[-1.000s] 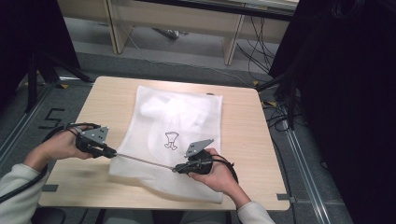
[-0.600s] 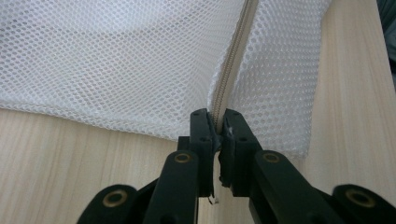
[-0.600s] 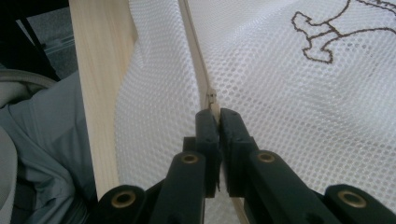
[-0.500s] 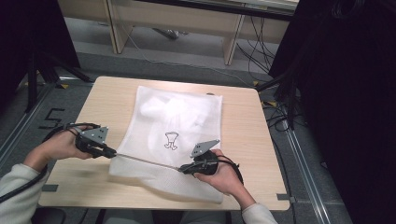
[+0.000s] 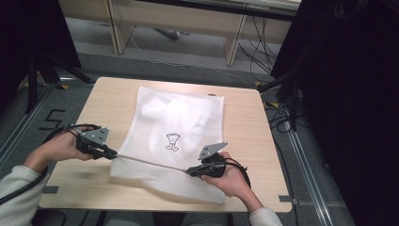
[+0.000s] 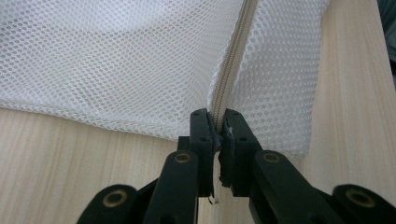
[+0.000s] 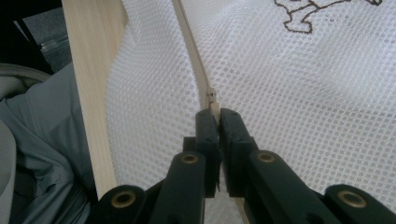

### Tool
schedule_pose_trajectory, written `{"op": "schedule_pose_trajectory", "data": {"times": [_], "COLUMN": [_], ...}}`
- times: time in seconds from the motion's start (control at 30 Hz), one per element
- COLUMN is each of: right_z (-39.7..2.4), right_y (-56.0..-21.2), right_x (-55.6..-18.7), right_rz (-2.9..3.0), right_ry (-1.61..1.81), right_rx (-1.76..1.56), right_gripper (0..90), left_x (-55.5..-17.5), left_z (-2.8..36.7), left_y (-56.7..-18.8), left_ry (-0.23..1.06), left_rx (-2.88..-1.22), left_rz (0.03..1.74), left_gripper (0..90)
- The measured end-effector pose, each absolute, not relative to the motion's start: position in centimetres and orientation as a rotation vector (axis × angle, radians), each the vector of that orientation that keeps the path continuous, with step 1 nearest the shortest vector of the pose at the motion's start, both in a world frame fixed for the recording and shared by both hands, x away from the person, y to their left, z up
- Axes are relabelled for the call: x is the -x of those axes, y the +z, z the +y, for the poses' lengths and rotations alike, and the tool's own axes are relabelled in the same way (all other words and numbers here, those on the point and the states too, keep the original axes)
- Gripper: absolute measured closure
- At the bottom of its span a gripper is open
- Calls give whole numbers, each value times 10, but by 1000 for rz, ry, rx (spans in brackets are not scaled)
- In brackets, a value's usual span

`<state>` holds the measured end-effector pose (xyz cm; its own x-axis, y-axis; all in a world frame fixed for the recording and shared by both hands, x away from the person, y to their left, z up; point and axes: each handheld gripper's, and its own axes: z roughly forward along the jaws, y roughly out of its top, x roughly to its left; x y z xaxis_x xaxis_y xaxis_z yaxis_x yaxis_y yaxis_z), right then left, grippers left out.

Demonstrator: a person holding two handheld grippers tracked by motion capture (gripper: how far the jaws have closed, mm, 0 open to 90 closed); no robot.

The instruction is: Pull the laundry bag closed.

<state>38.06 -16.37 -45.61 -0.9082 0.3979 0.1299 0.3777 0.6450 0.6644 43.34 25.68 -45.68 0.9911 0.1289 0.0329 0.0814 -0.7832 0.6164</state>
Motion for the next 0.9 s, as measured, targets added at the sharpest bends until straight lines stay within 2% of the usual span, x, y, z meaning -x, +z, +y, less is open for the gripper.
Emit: {"op": "schedule_pose_trajectory", "data": {"times": [0.9], "right_z": [-178], "right_y": [-457], "right_x": [-380], "right_rz": [2815], "right_ry": [1114], "right_rx": [-691], "right_gripper": [880], "left_x": [-435], "left_z": [259], "left_y": [-457], "left_ry": [87], "left_rx": [-2476], "left_rz": [146], "left_gripper": [831]}}
